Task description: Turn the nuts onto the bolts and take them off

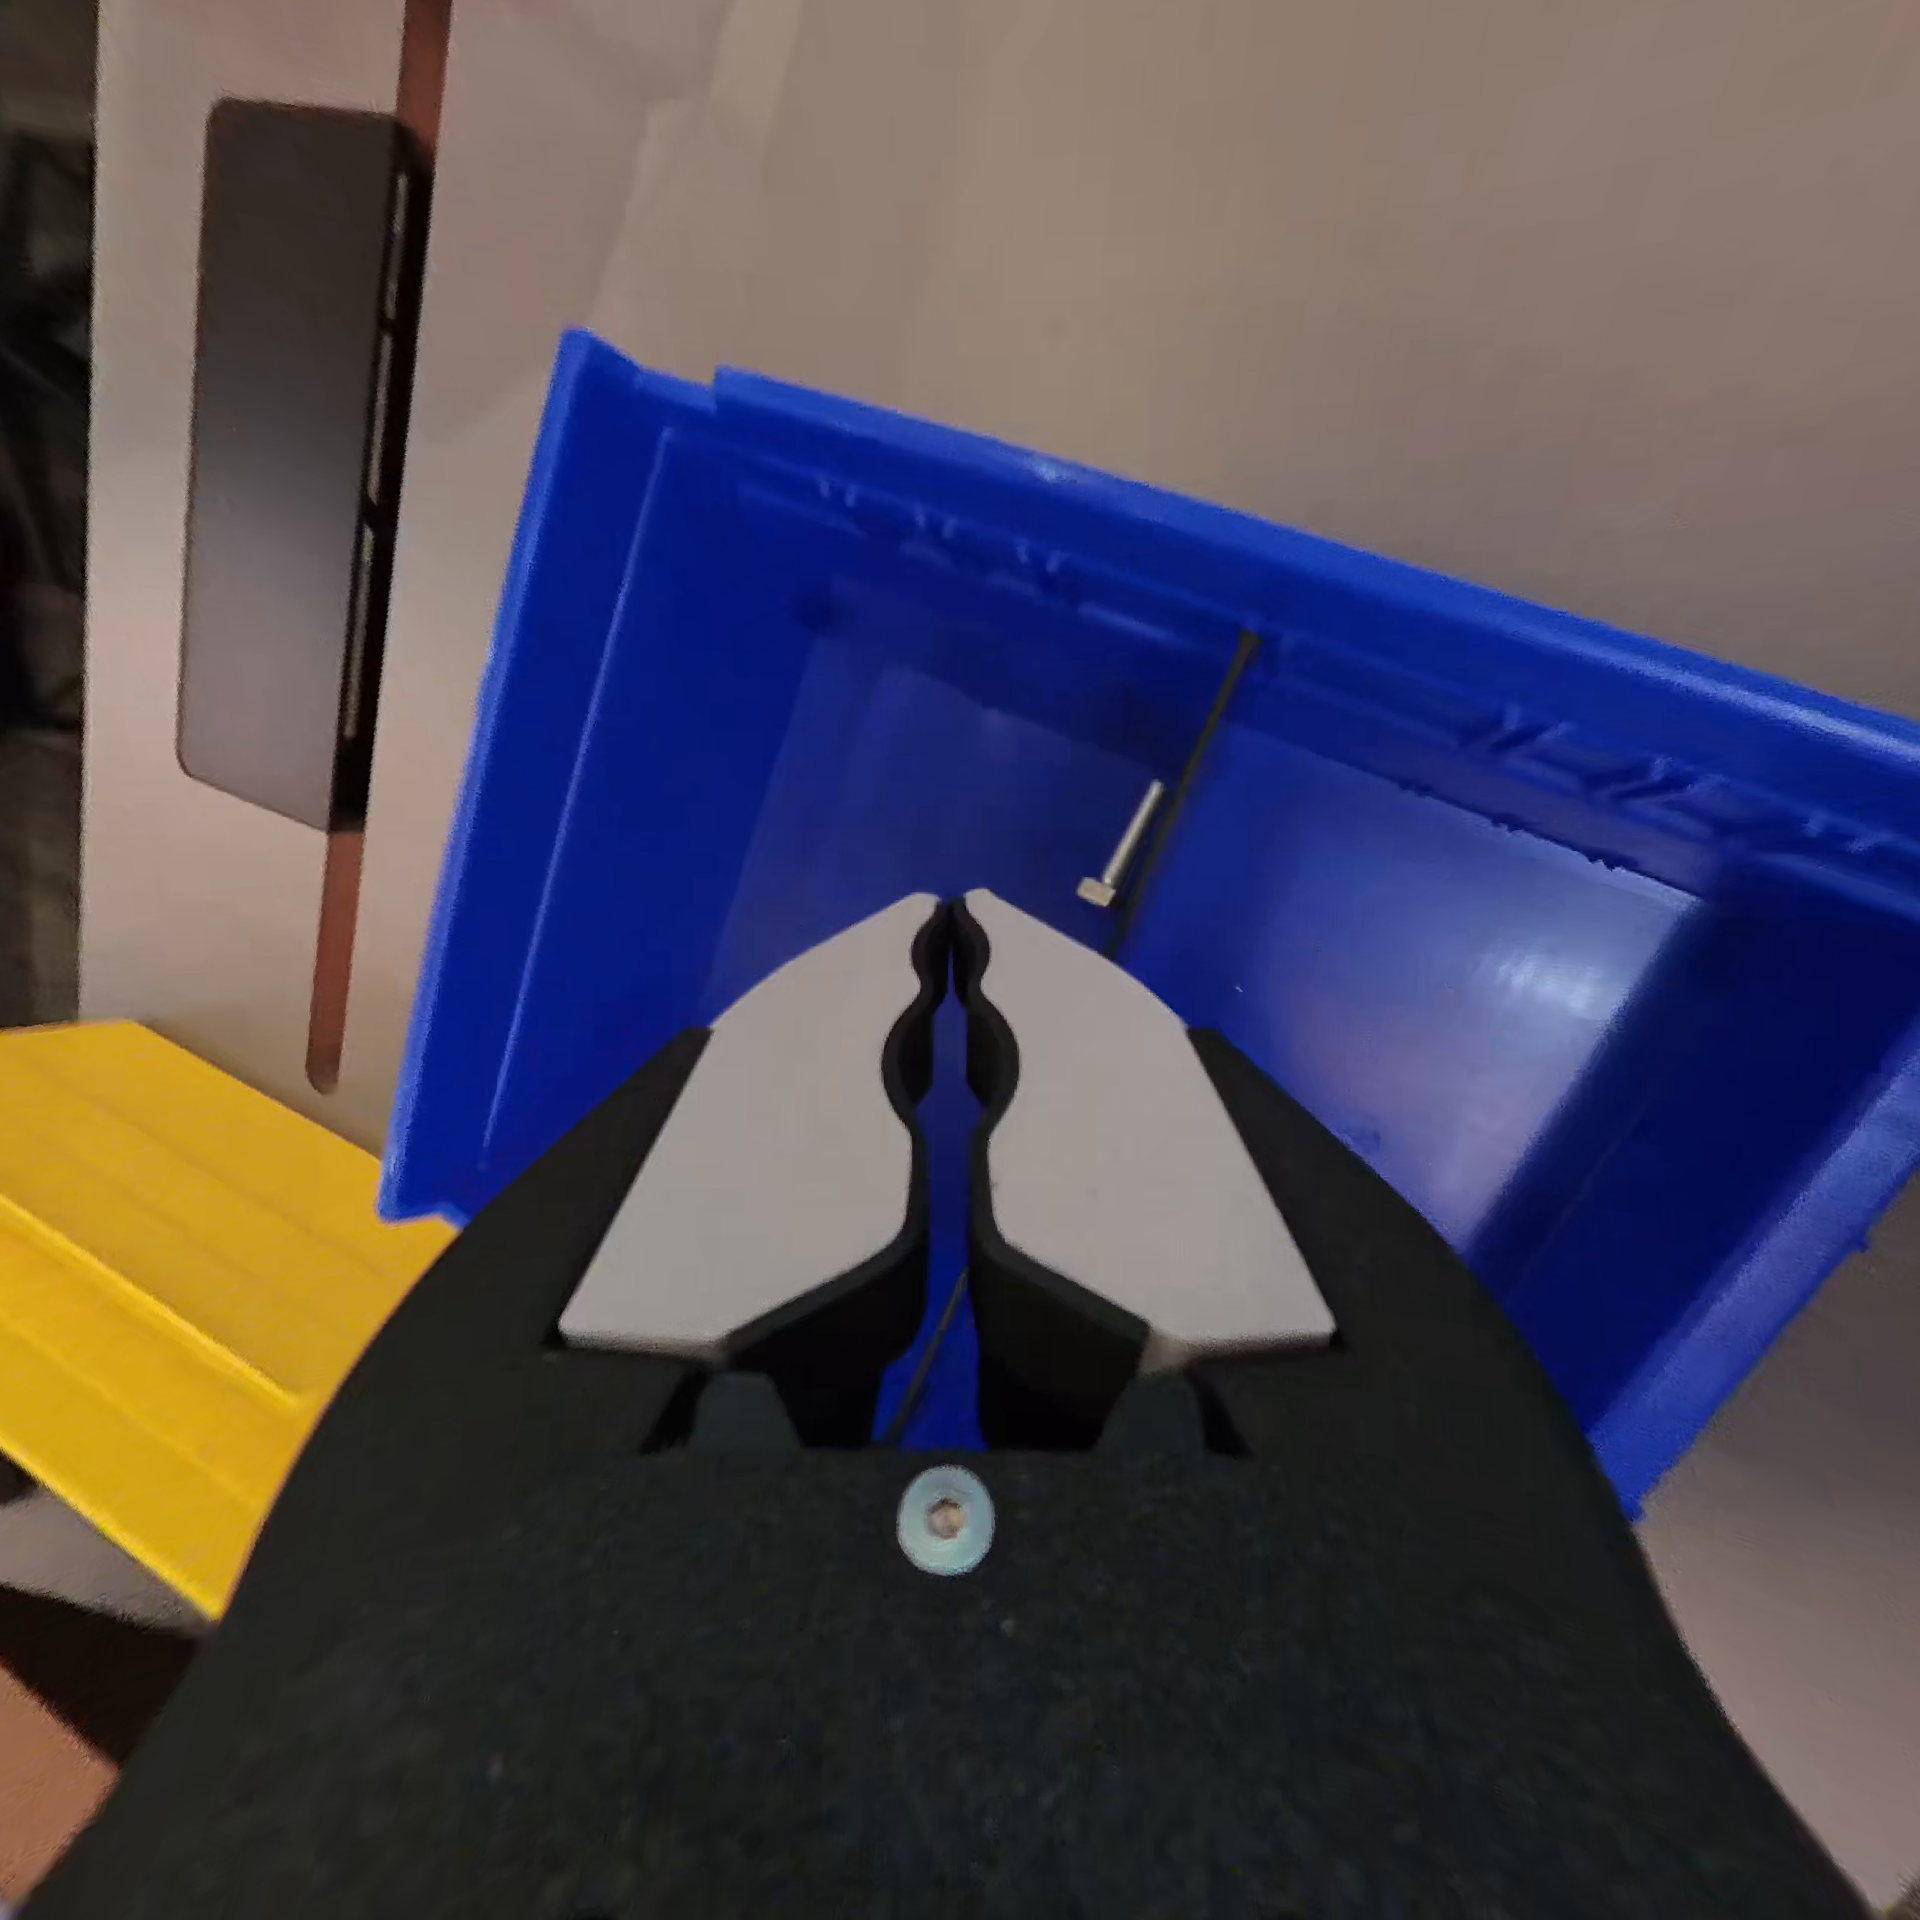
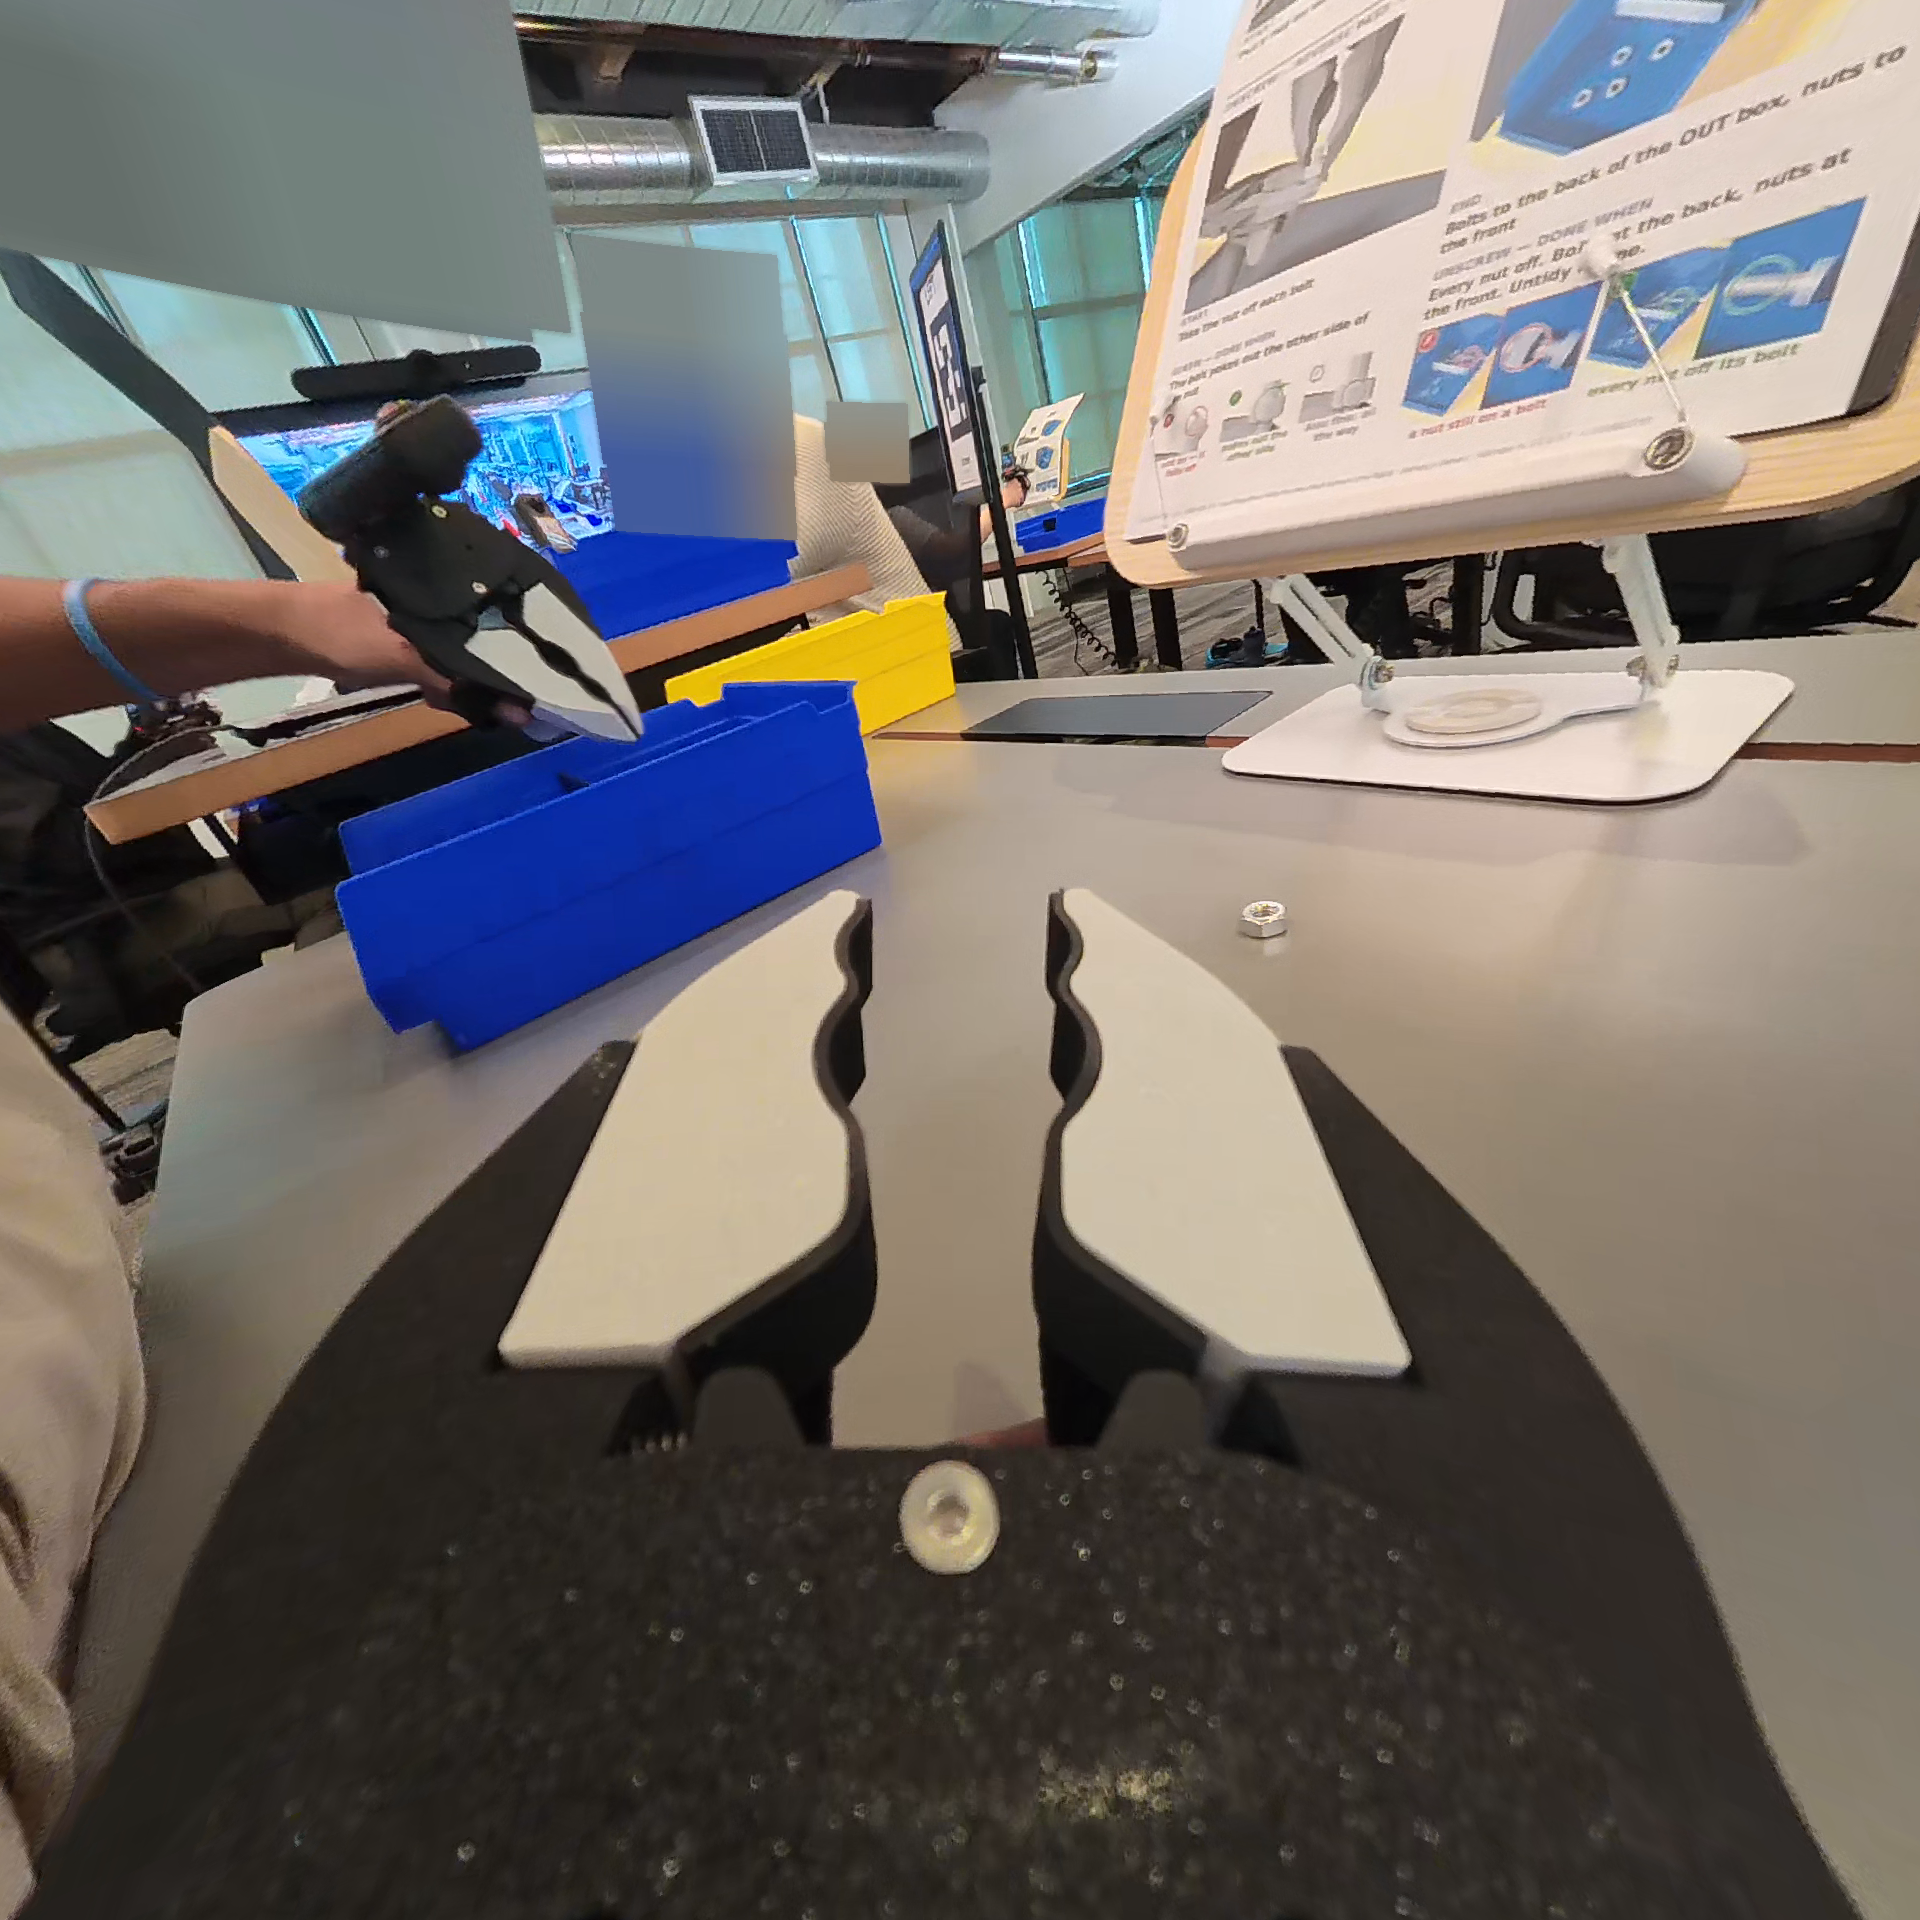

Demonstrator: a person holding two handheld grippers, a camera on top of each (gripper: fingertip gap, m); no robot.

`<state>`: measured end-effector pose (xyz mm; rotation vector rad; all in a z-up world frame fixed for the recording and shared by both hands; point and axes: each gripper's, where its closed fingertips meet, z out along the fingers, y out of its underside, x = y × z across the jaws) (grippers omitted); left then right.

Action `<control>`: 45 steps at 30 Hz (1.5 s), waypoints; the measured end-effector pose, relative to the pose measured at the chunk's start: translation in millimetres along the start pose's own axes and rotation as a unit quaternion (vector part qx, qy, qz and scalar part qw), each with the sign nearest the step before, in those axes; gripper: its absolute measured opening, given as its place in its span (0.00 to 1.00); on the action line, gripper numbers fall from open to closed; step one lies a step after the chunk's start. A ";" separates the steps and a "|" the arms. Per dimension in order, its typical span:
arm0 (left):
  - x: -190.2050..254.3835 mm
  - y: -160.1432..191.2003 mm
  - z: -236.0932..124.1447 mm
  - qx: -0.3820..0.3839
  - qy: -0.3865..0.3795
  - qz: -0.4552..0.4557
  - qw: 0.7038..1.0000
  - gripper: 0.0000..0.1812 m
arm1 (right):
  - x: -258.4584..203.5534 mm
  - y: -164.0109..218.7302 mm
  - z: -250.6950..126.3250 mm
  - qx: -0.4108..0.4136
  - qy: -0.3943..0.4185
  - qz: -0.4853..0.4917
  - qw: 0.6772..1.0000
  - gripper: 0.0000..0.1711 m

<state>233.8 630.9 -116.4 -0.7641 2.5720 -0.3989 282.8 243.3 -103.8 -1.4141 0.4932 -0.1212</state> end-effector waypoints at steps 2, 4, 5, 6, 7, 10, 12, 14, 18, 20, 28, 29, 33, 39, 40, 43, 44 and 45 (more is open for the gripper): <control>-2.7 4.4 -7.0 -0.011 -0.020 -0.001 1.000 0.00 | -1.1 0.1 -0.6 0.000 -0.001 -0.001 1.000 0.18; -0.3 6.2 -13.5 -0.017 -0.019 0.021 0.999 0.04 | -0.9 0.0 -0.8 0.001 0.001 0.000 1.000 0.18; -2.6 7.3 -15.4 -0.024 -0.023 0.029 0.999 0.06 | -0.7 0.0 -1.0 0.001 0.002 0.000 1.000 0.18; -2.3 7.9 -16.0 -0.032 -0.013 0.037 0.999 0.11 | -0.5 -0.1 -1.2 0.001 0.002 0.002 1.000 0.18; -5.3 8.4 -15.3 -0.042 -0.009 0.045 0.998 0.13 | -0.4 -0.2 -1.8 0.002 0.003 0.003 1.000 0.18; -13.6 11.4 -2.0 -0.086 0.038 0.050 0.994 0.26 | 0.3 -1.0 -4.0 0.007 0.007 0.006 1.000 0.18; -13.5 11.1 13.9 -0.112 0.101 0.011 0.988 0.26 | 0.9 -1.3 -4.7 0.008 0.009 0.008 1.000 0.18; -11.6 14.2 31.0 -0.149 0.158 -0.040 0.975 0.20 | 2.0 -1.8 -5.3 0.010 0.009 0.013 1.000 0.19; 3.4 23.9 48.8 -0.199 0.218 -0.060 0.954 0.18 | 6.8 -3.1 -5.7 0.015 0.009 0.029 0.999 0.19; 3.2 27.6 53.6 -0.219 0.217 -0.037 0.951 0.18 | 9.9 -3.9 -4.3 0.017 0.008 0.035 0.999 0.19; 20.0 24.7 65.3 -0.186 0.306 0.128 0.925 0.20 | 13.6 -4.3 -3.6 0.020 -0.003 0.058 0.998 0.19; 22.4 25.9 66.3 -0.180 0.311 0.149 0.921 0.20 | 14.5 -4.7 -4.0 0.022 -0.002 0.061 0.998 0.19; 31.0 32.2 72.1 -0.184 0.344 0.154 0.908 0.21 | 15.3 -5.8 -5.5 0.027 0.003 0.060 0.998 0.19; 29.0 39.3 74.3 -0.193 0.351 0.164 0.901 0.23 | 14.2 -5.1 -4.7 0.024 0.001 0.056 0.998 0.19; 28.3 43.6 74.2 -0.202 0.353 0.167 0.898 0.24 | 14.3 -5.0 -4.6 0.024 0.001 0.056 0.998 0.19; 32.8 44.8 75.2 -0.191 0.362 0.176 0.895 0.20 | 14.4 -5.1 -4.6 0.024 0.000 0.058 0.998 0.19; 33.5 42.6 76.0 -0.184 0.361 0.182 0.896 0.20 | 14.5 -5.1 -4.7 0.024 0.000 0.058 0.998 0.19; 34.4 40.3 76.9 -0.178 0.359 0.186 0.897 0.20 | 14.5 -5.1 -4.6 0.024 0.000 0.058 0.998 0.19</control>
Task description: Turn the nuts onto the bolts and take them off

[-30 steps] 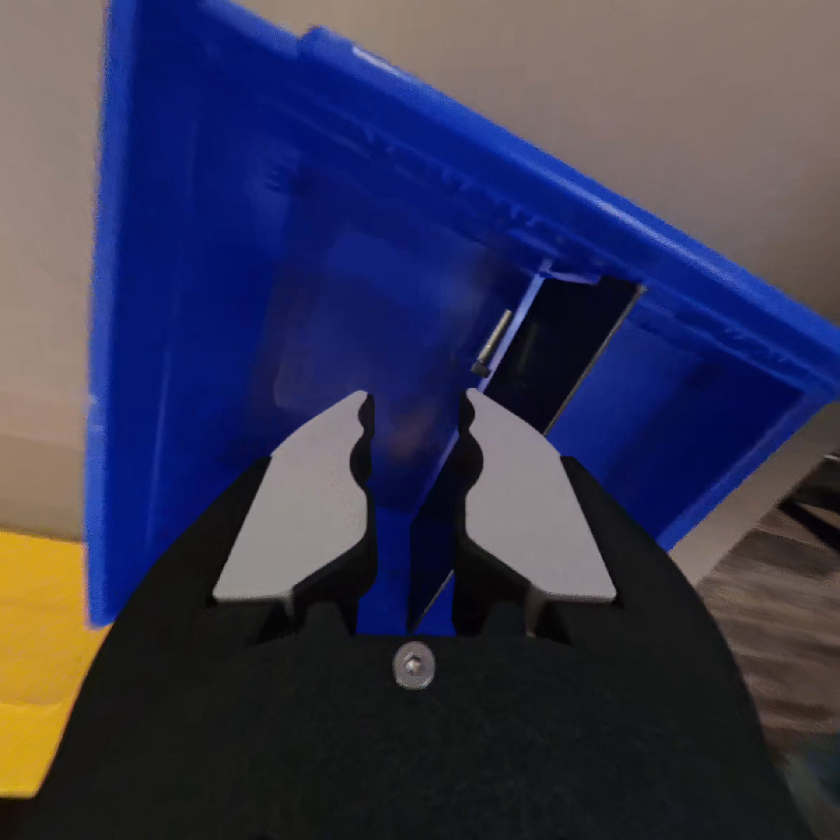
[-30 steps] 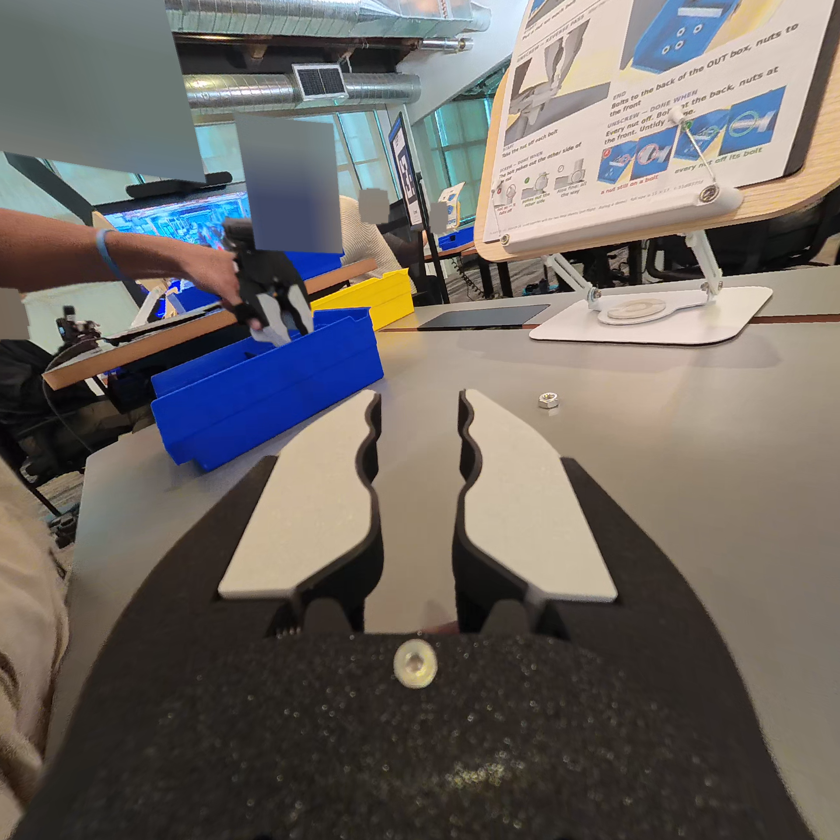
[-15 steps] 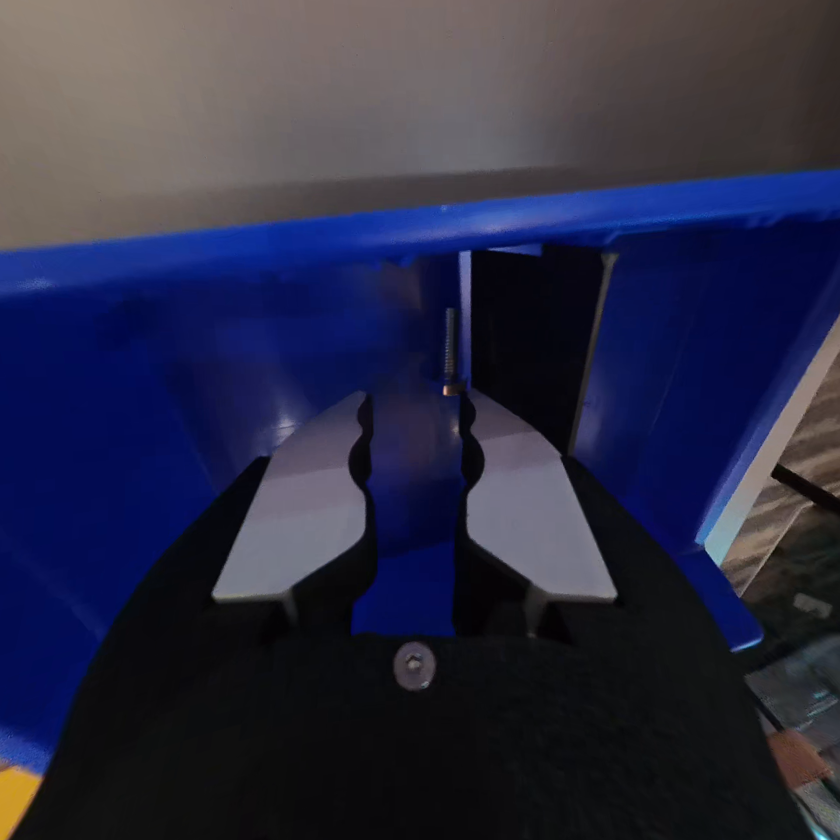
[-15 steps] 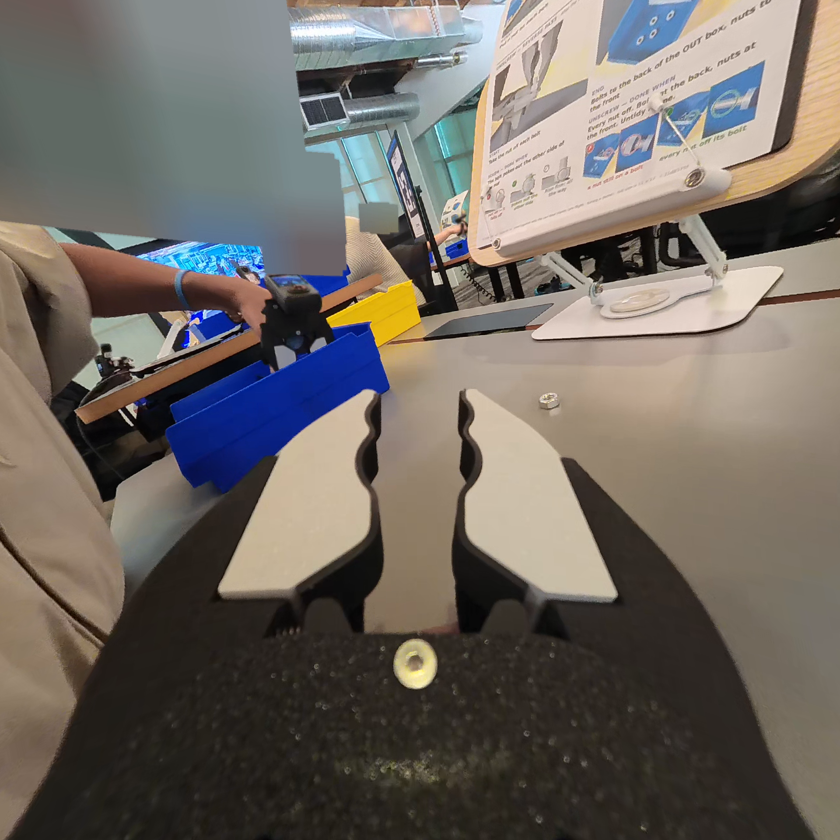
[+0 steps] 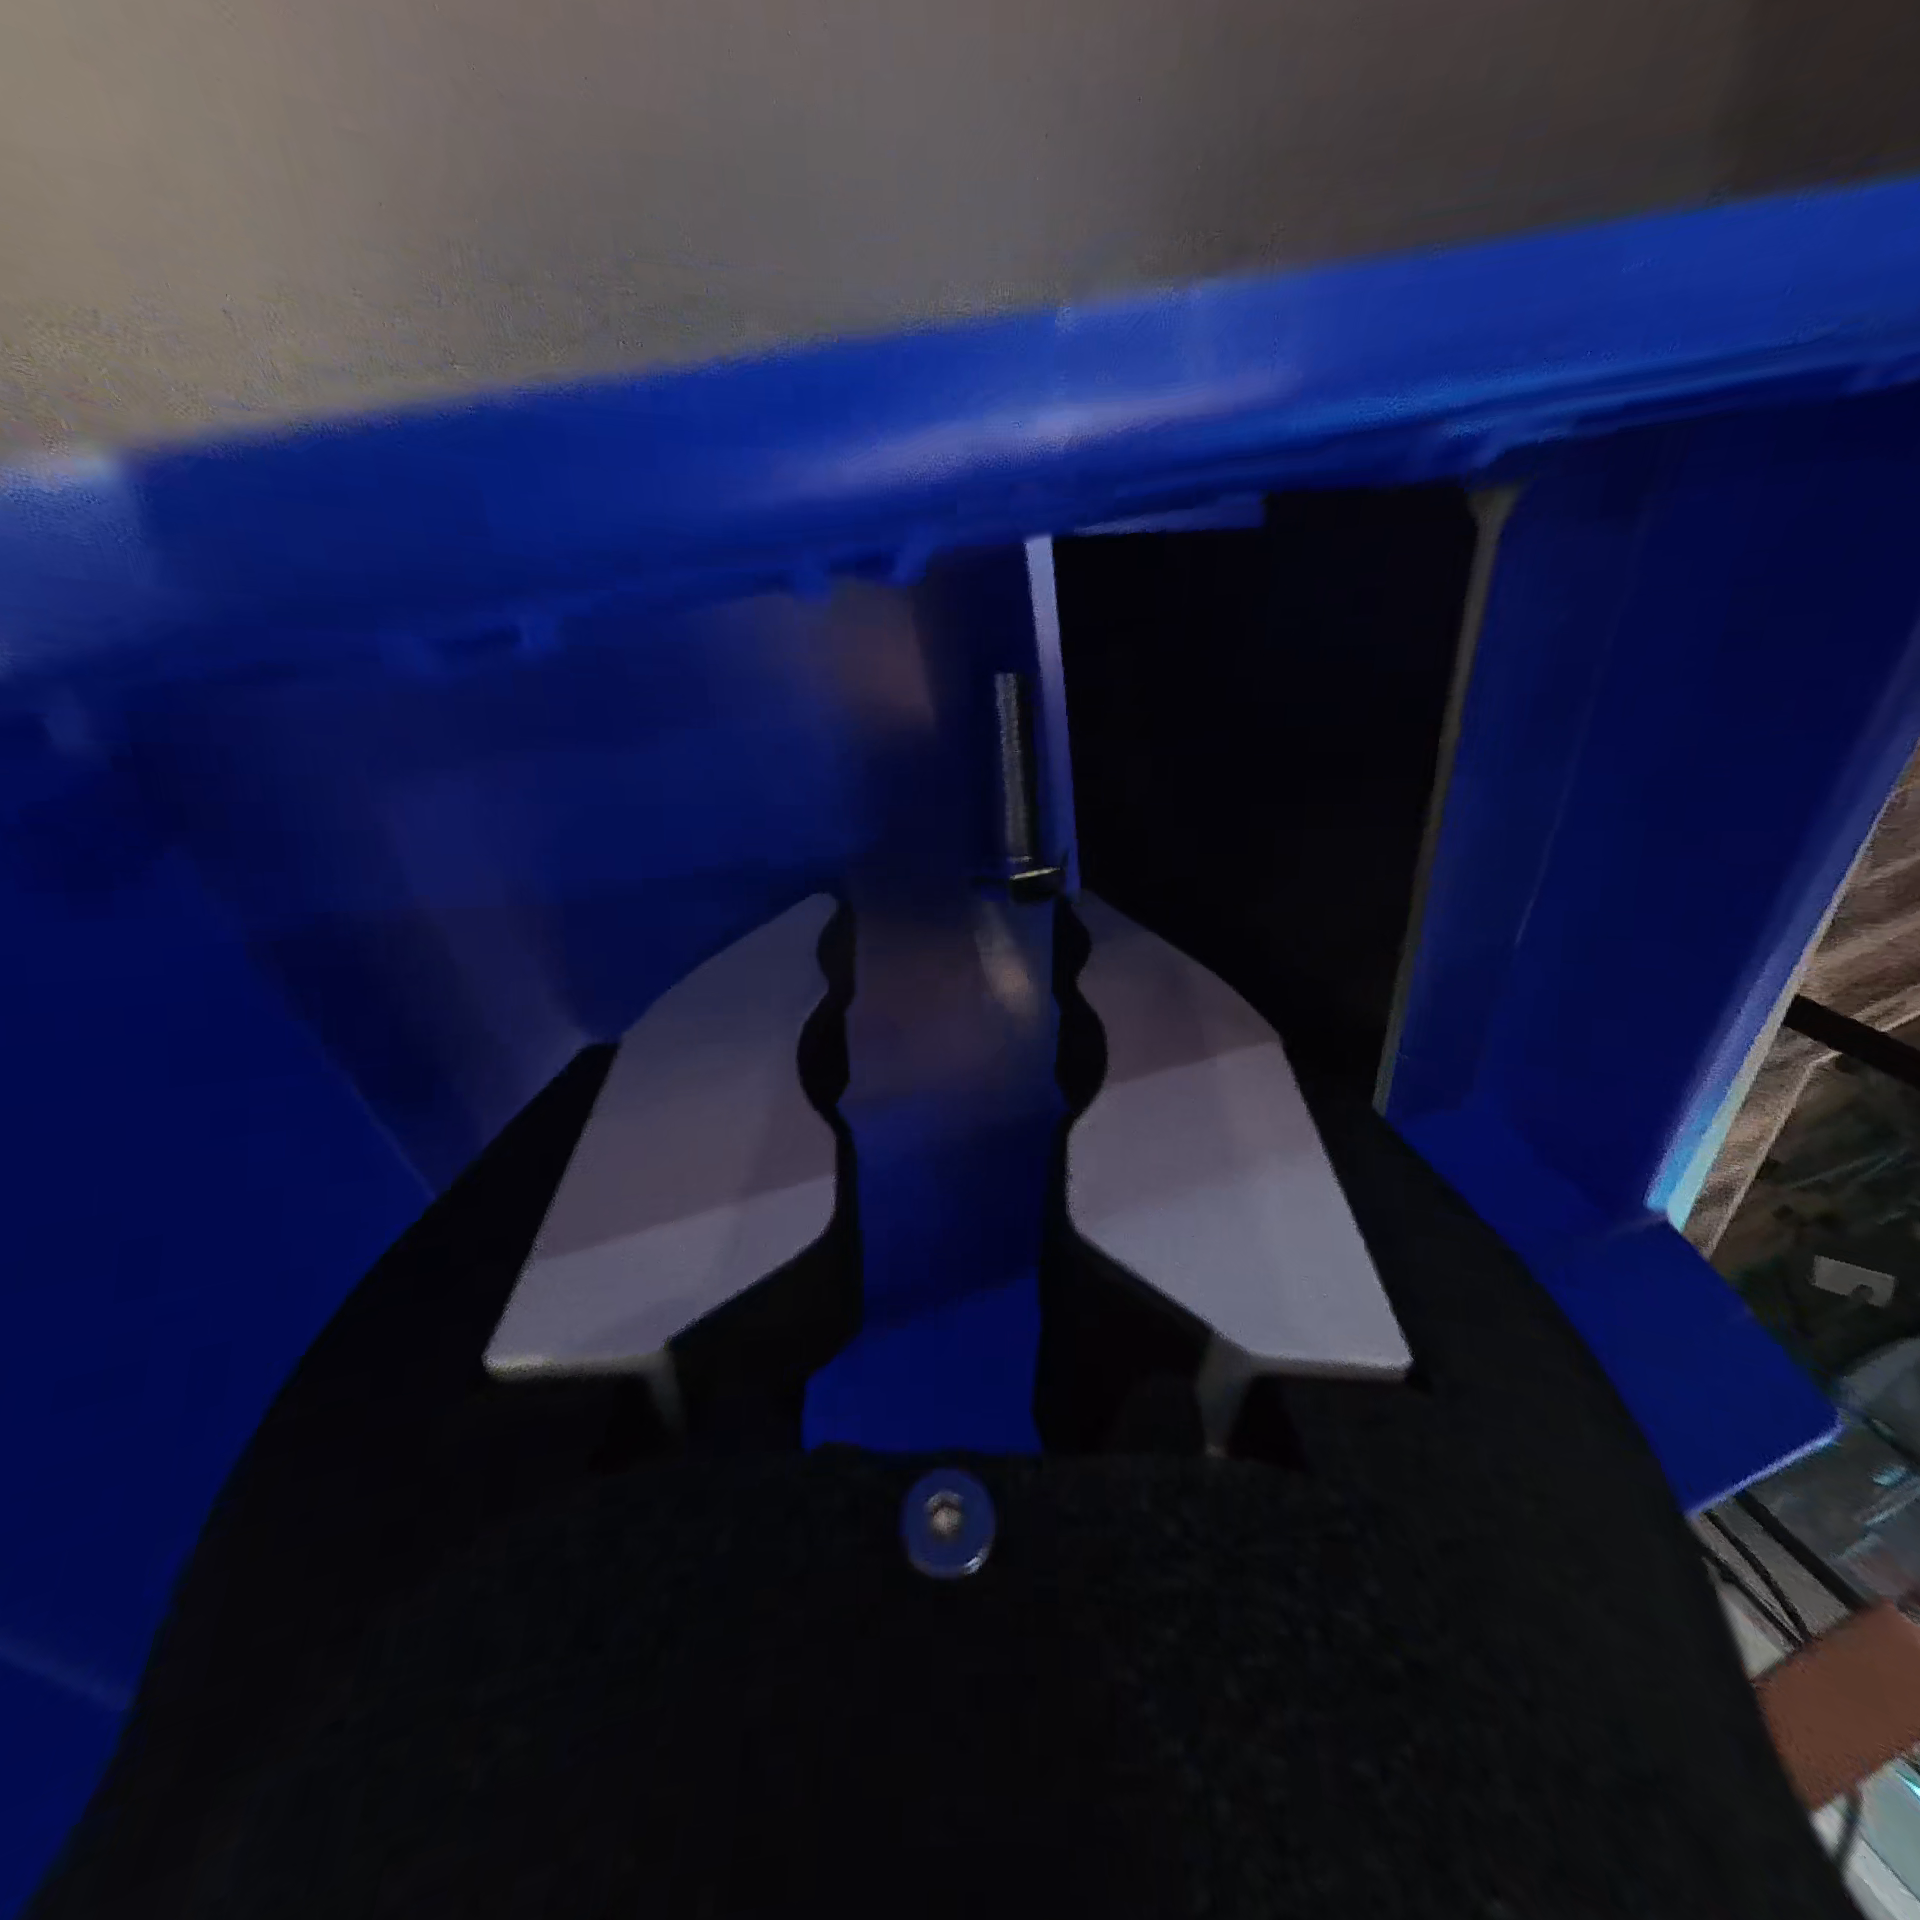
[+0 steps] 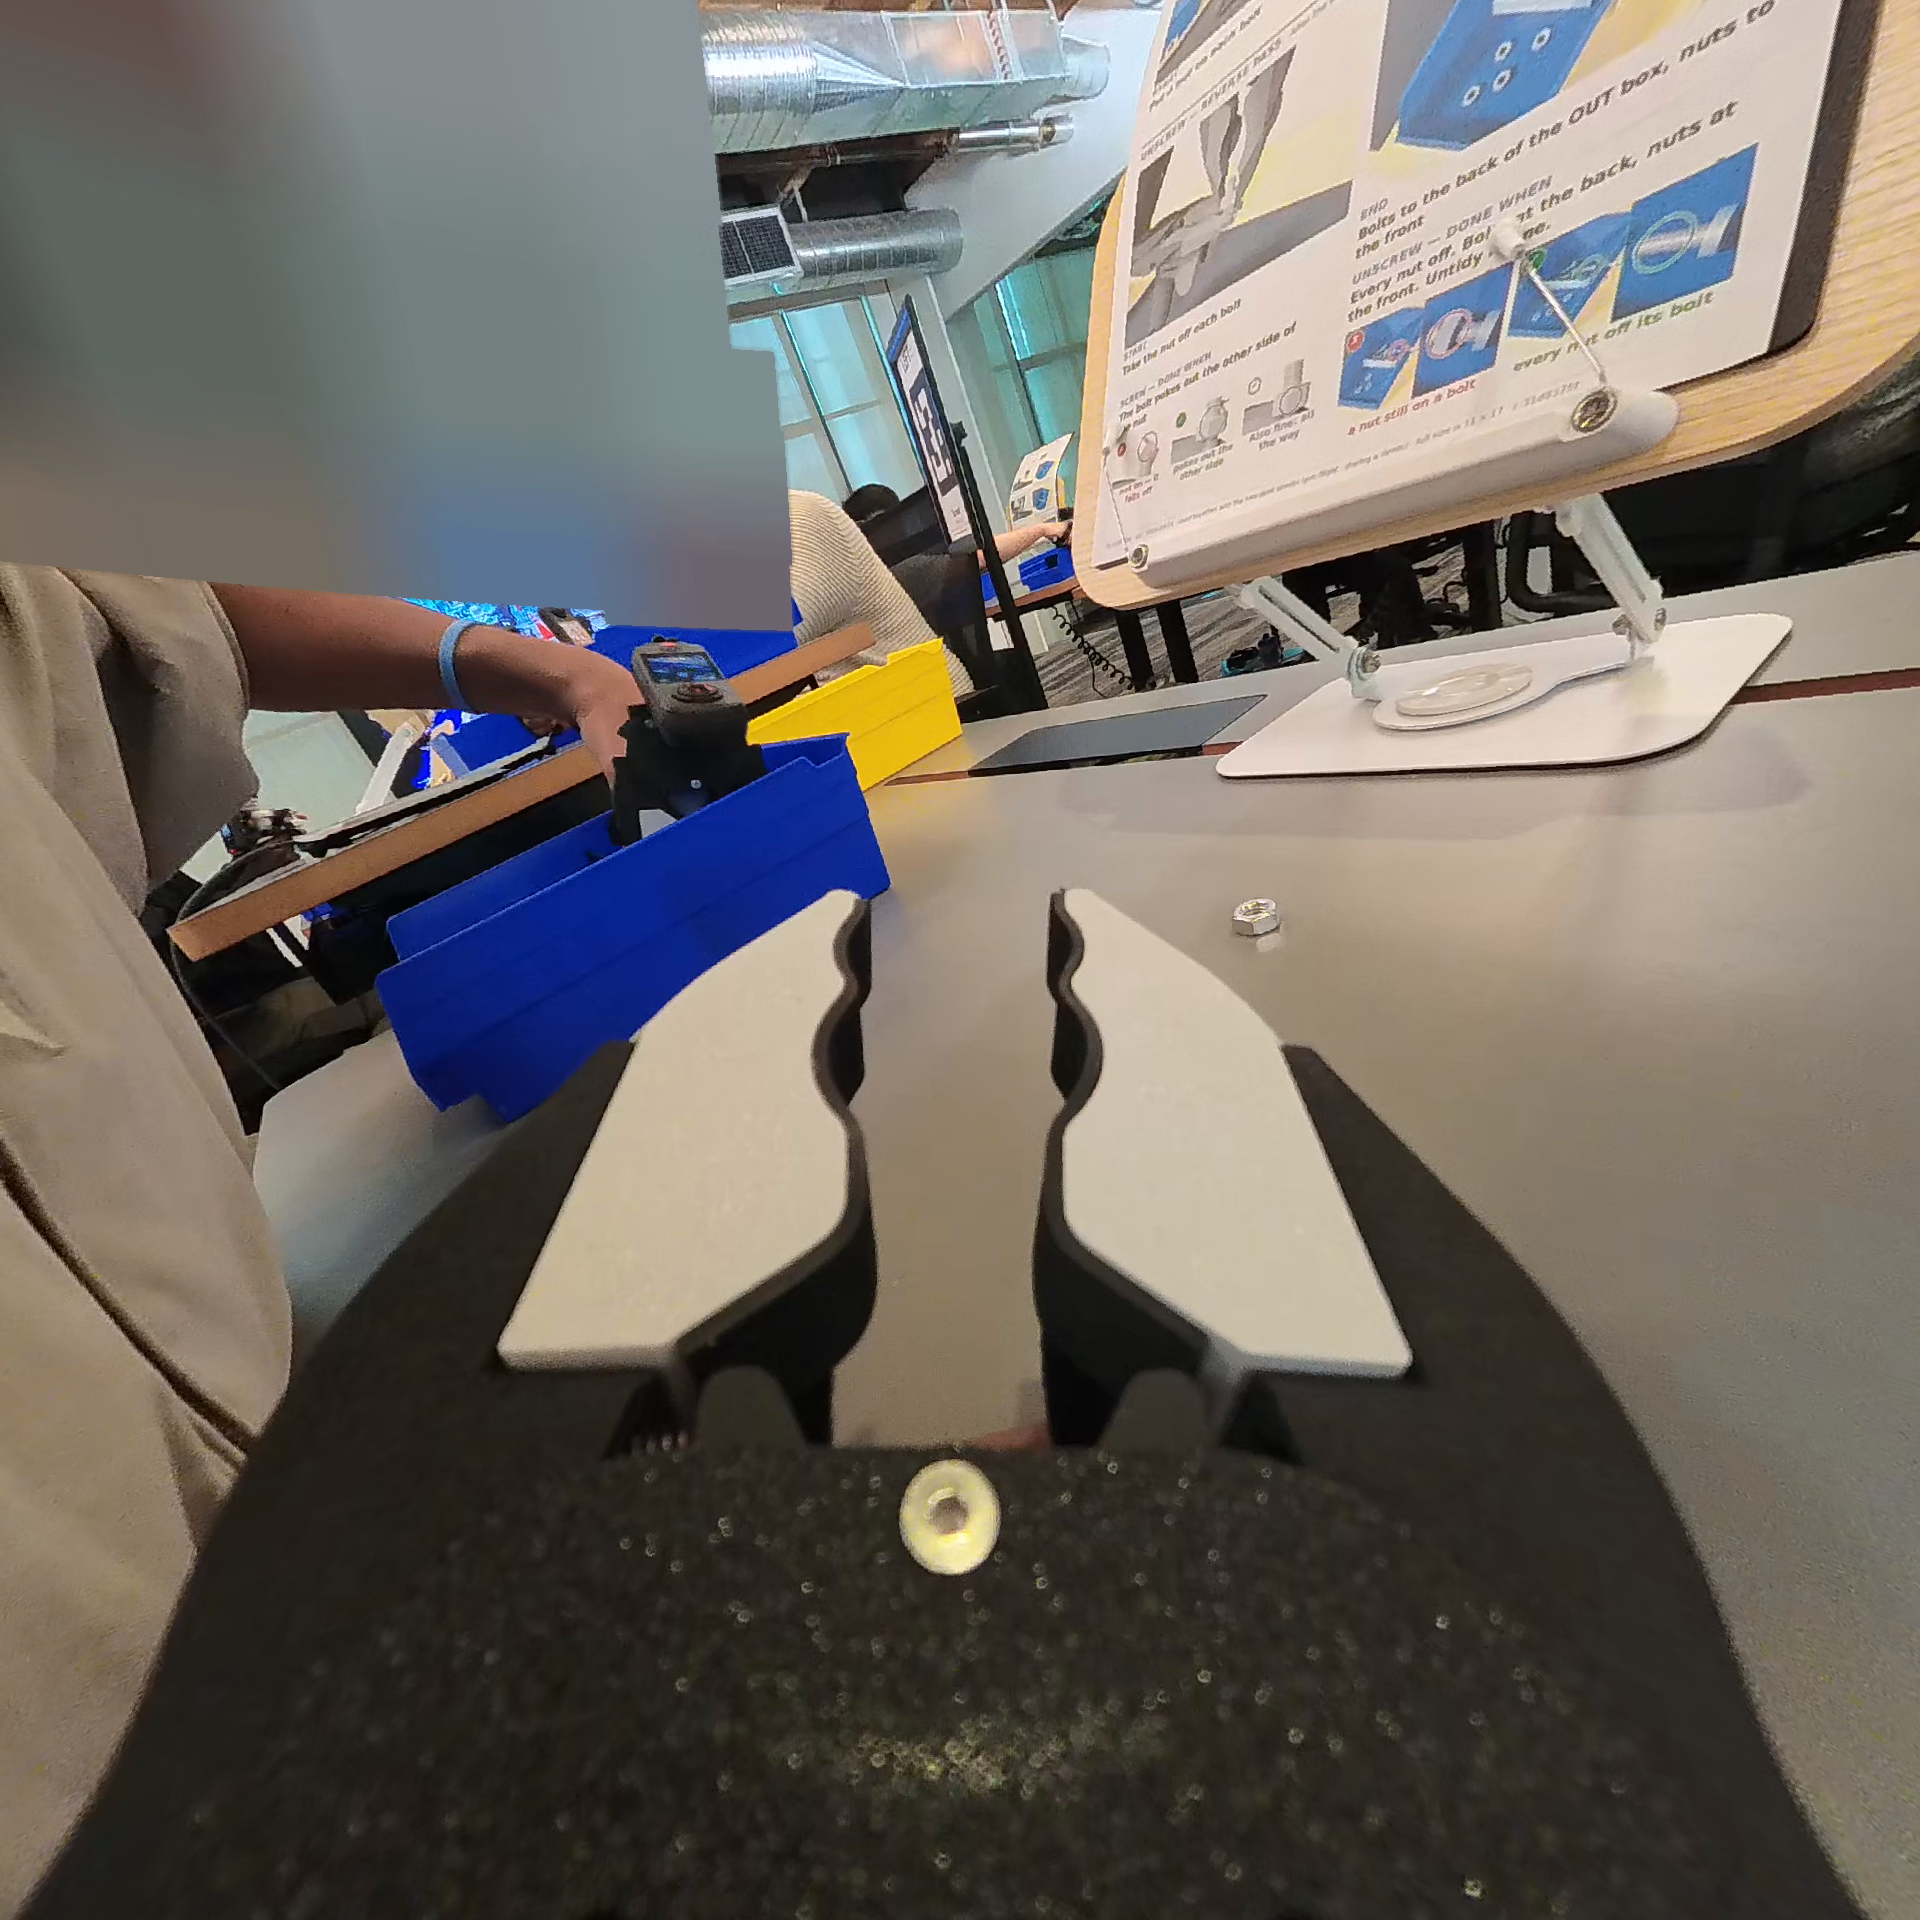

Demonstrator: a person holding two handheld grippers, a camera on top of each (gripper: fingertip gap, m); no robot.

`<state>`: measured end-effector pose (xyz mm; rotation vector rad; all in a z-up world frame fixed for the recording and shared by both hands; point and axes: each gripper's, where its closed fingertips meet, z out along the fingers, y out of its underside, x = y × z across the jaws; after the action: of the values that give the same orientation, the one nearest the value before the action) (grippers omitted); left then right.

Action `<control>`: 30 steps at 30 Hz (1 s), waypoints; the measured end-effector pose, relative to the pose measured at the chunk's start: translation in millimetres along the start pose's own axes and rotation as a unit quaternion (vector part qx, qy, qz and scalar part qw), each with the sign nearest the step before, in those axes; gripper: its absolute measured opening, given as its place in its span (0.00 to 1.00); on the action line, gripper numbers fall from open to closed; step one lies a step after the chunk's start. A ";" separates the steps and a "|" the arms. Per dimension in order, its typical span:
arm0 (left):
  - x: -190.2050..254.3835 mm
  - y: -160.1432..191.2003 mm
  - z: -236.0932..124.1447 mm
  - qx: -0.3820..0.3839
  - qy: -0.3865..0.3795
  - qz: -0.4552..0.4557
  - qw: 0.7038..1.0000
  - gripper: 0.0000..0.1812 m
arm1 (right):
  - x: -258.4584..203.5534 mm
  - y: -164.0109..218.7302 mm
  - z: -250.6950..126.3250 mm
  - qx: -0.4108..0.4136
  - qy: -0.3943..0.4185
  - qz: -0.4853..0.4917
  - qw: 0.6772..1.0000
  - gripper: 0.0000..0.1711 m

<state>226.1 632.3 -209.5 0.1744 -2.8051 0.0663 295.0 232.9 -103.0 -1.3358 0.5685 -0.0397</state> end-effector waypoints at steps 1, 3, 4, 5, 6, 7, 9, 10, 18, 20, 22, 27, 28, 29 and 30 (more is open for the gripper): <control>-0.8 -3.0 0.0 0.006 -0.003 0.005 1.000 0.20 | 0.2 0.0 0.0 0.000 0.000 0.000 1.000 0.19; -2.0 -5.5 0.3 0.014 -0.011 0.019 1.000 0.20 | 0.2 0.0 0.0 0.000 0.001 0.000 1.000 0.19; -3.8 -4.9 0.6 0.014 -0.022 0.027 0.999 0.18 | 0.1 0.0 0.0 0.000 0.001 -0.001 1.000 0.19; -7.5 -4.9 1.1 0.011 -0.040 0.036 0.999 0.14 | 0.0 0.0 0.0 0.000 0.001 -0.001 1.000 0.19; -11.6 -5.0 1.4 0.006 -0.062 0.042 0.997 0.10 | -0.2 0.2 0.3 -0.001 0.000 -0.001 1.000 0.19; -12.5 -5.0 1.6 0.002 -0.070 0.045 0.997 0.09 | -0.2 0.3 0.3 -0.002 0.000 -0.001 1.000 0.19; -10.0 -4.9 1.5 0.000 -0.066 0.030 0.997 0.12 | -0.2 0.3 0.4 -0.002 -0.001 0.000 1.000 0.19; -9.2 -3.9 1.2 0.001 -0.066 0.025 0.997 0.15 | 0.0 0.3 0.4 -0.002 -0.001 0.001 1.000 0.19; -8.7 -7.1 -13.6 0.044 -0.087 0.035 0.995 0.20 | -0.5 0.6 1.1 -0.004 -0.004 0.003 1.000 0.19; -9.3 -20.1 -17.0 0.071 -0.112 0.081 0.988 0.19 | -1.0 1.0 1.5 -0.005 -0.004 0.001 1.000 0.19; -17.5 -26.1 -16.8 0.069 -0.167 0.126 0.975 0.19 | -1.2 1.1 1.6 -0.006 -0.003 -0.001 1.000 0.19; -12.2 -21.0 -10.7 0.061 -0.116 0.116 0.985 0.23 | 0.6 0.3 1.0 -0.002 0.002 0.001 1.000 0.19; -10.8 -18.9 -10.7 0.057 -0.106 0.116 0.986 0.23 | 0.8 0.5 1.2 -0.003 0.003 0.001 1.000 0.19; -9.6 -16.7 -11.7 0.053 -0.099 0.117 0.987 0.23 | 1.1 0.6 1.3 -0.004 0.004 0.001 1.000 0.19; -7.7 -18.2 -14.2 0.062 -0.087 0.107 0.988 0.24 | 1.2 0.6 1.4 -0.004 0.004 0.002 1.000 0.19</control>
<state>240.2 616.1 -198.1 -0.0988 -2.9848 0.2908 296.4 233.9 -103.8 -1.3424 0.5787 -0.0406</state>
